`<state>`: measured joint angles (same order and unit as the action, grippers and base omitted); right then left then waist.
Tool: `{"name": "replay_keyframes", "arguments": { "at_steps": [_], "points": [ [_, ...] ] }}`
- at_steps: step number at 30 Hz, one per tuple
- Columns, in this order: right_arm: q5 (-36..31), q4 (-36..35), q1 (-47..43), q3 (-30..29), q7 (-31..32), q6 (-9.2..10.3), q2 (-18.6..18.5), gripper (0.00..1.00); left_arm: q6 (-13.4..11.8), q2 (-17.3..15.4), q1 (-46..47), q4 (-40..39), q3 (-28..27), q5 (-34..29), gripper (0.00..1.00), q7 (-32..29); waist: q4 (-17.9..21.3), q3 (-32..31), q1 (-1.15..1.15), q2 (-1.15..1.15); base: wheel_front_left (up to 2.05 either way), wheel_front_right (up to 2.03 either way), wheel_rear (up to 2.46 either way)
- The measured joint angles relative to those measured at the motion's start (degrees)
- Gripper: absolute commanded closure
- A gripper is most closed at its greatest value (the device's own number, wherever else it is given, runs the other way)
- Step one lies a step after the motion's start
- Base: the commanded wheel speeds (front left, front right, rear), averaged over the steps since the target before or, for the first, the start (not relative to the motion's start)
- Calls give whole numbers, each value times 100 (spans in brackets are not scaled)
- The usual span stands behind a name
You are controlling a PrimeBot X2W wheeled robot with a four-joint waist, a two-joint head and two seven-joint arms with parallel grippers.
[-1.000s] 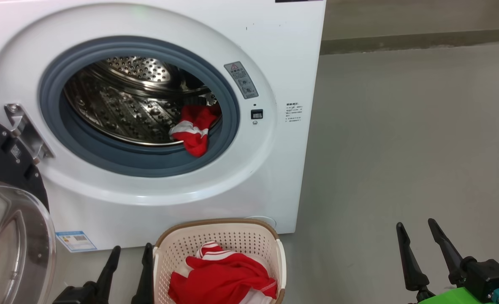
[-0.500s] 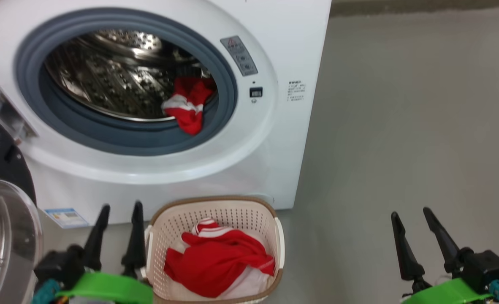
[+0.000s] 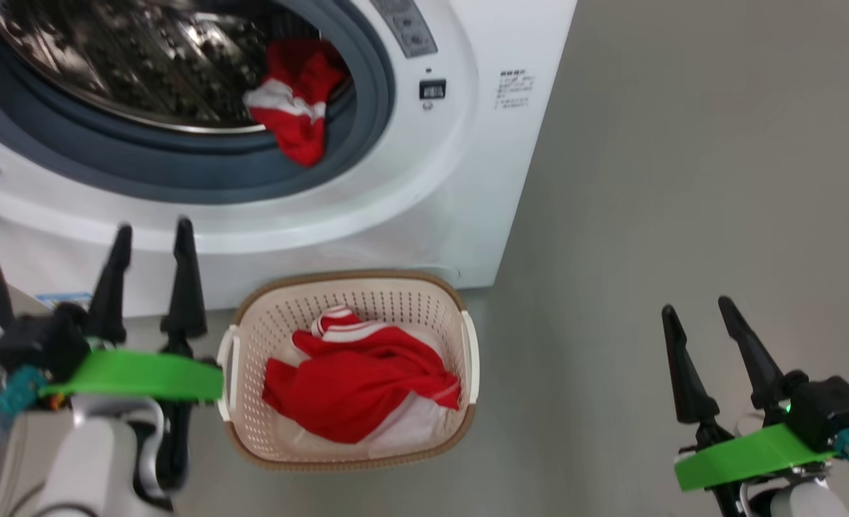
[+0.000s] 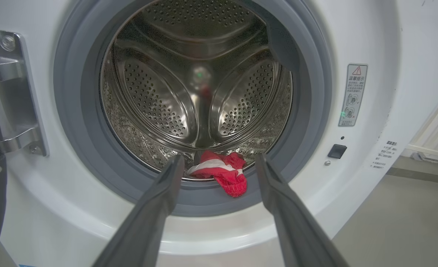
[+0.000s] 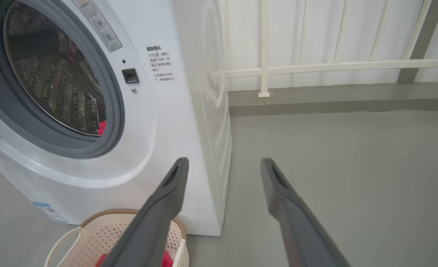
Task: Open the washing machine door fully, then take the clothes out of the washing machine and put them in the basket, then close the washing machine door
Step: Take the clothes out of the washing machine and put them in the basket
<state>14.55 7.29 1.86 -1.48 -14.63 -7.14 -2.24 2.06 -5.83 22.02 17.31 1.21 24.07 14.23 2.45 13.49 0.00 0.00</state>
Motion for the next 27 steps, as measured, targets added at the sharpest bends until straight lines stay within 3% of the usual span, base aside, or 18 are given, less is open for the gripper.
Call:
{"name": "replay_keyframes", "arguments": {
  "at_steps": [18,27],
  "points": [
    [219,-313,648,25,0,0,-11,0,214,-38,2083,805,-256,38,0,18,106,1265,0,0,0,0,0],
    [218,-341,832,24,-1,0,-16,0,369,-93,3117,1658,-354,8,0,51,158,1697,0,0,0,0,0]
  ]
}}
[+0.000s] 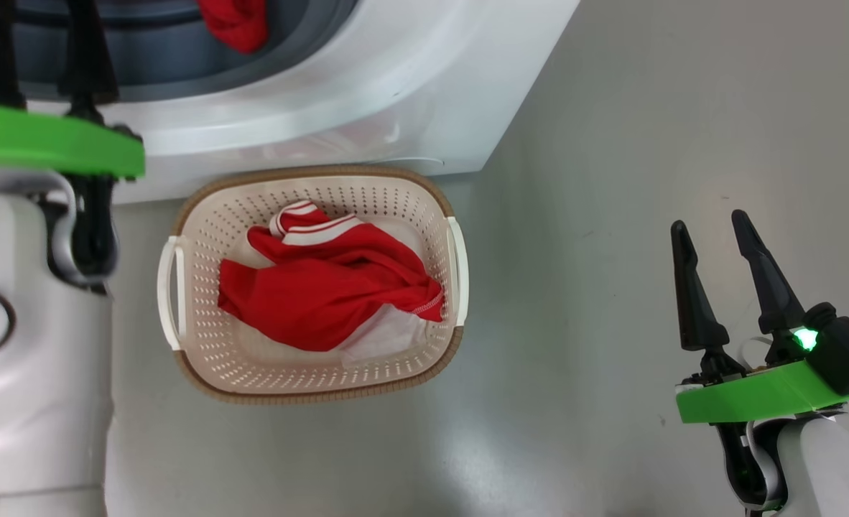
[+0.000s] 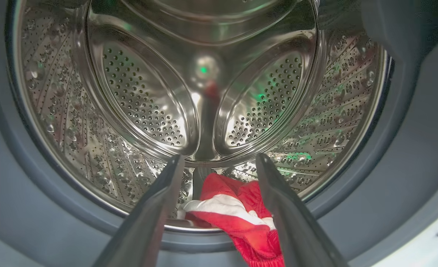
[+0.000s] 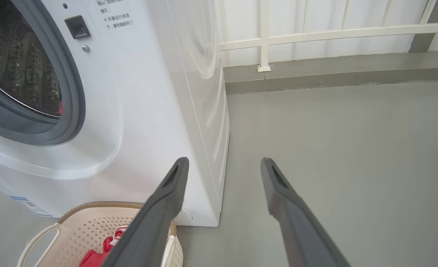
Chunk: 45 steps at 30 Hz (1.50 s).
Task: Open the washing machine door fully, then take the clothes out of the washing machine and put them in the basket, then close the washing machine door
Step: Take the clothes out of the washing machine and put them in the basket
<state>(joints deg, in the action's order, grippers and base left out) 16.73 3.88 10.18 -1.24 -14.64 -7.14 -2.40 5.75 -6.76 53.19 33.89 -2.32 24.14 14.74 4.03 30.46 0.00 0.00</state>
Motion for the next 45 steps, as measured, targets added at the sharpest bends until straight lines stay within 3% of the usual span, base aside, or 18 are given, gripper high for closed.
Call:
{"name": "replay_keyframes", "arguments": {
  "at_steps": [10,22,34,45],
  "points": [
    [42,144,177,232,0,0,-3,0,94,-103,1260,1314,223,-125,0,-98,110,235,0,0,0,0,0],
    [93,226,374,417,0,0,-7,0,135,-119,2180,2669,334,887,0,-1820,371,431,0,0,0,0,0],
    [153,247,475,446,0,0,-7,0,136,-275,2354,3171,635,1369,0,-2972,611,499,0,0,0,0,0],
    [356,146,538,464,0,0,-5,0,141,-379,2410,3115,772,1706,0,-3031,699,660,0,0,0,0,0]
  ]
}}
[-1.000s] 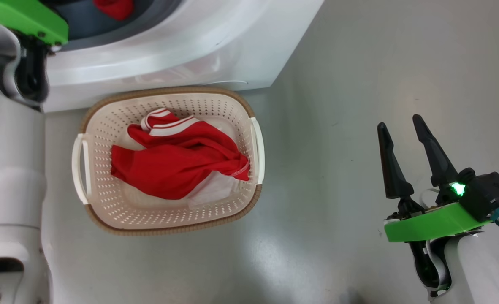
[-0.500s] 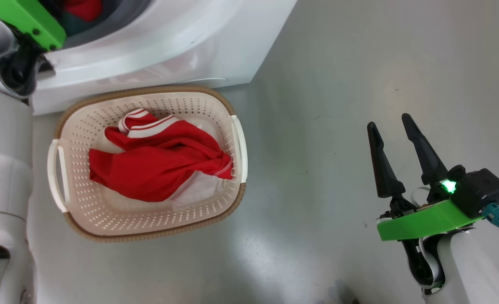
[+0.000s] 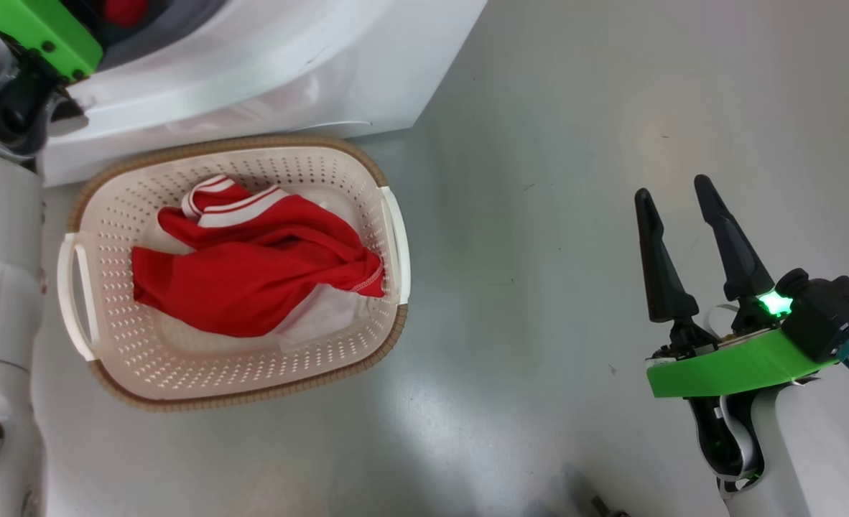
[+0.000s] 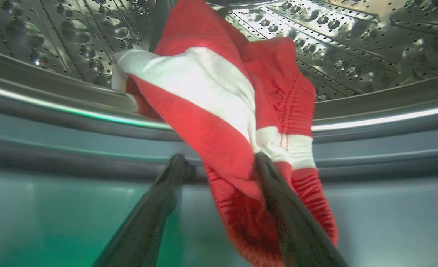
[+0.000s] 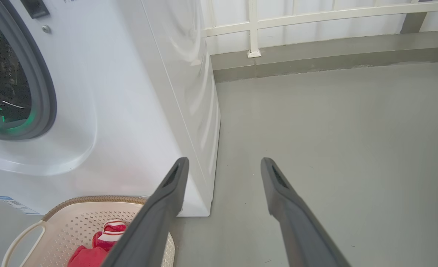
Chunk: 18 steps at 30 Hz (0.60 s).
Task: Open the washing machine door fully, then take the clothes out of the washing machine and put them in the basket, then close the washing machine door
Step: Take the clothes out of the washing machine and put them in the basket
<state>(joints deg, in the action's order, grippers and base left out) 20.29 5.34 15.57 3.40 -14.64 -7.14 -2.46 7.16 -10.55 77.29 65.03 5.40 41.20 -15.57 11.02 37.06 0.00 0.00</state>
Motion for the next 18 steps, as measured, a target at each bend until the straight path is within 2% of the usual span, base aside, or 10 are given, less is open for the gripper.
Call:
{"name": "replay_keyframes", "arguments": {
  "at_steps": [12,13,18],
  "points": [
    [52,26,2,75,0,0,0,0,-34,-301,-310,-744,642,535,0,140,46,49,0,0,0,0,0],
    [53,30,3,78,0,0,0,0,-29,-299,-337,-840,699,631,100,167,37,45,0,0,0,0,0],
    [53,45,5,88,0,0,0,0,-8,-271,-350,-980,961,855,100,225,2,41,0,0,0,0,0]
  ]
}}
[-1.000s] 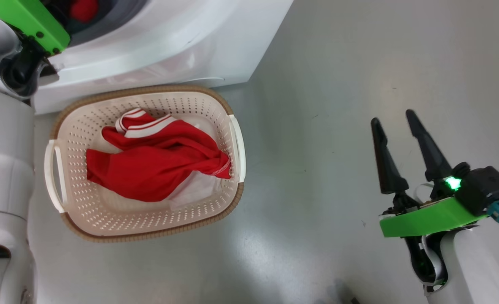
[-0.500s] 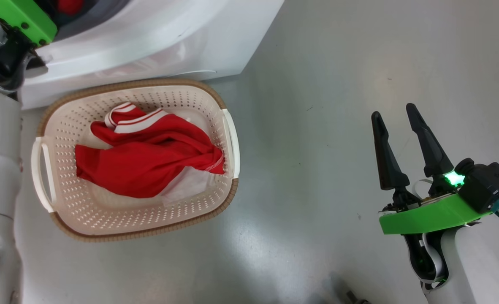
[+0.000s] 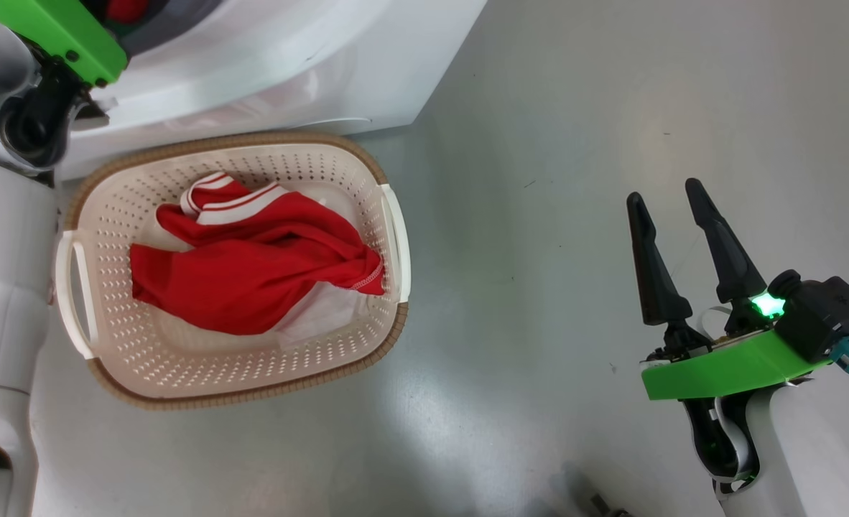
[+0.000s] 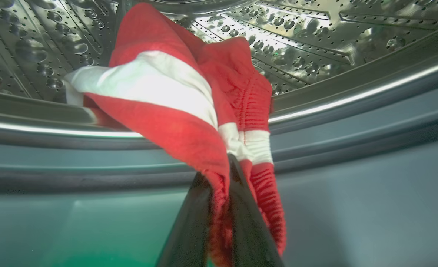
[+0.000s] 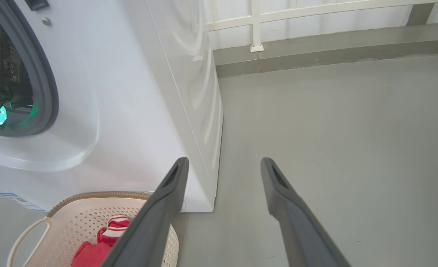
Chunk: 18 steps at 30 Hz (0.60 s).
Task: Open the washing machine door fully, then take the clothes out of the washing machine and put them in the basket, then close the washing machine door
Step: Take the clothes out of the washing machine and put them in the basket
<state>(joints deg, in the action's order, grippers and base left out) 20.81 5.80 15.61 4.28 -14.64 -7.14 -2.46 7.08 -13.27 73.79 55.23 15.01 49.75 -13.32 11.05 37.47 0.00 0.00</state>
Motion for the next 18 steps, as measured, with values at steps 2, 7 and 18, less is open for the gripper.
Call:
{"name": "replay_keyframes", "arguments": {
  "at_steps": [2,7,18],
  "points": [
    [0,10,8,0,0,0,-1,0,0,-23,-1,-15,68,47,100,105,-7,3,0,0,0,0,0],
    [-1,55,24,11,0,0,-1,0,0,-42,-4,-15,265,133,100,394,-21,-26,0,0,0,0,0],
    [-8,124,25,0,0,0,-1,0,2,-276,-172,8,902,-186,100,1675,-109,-193,0,0,0,0,0]
  ]
}}
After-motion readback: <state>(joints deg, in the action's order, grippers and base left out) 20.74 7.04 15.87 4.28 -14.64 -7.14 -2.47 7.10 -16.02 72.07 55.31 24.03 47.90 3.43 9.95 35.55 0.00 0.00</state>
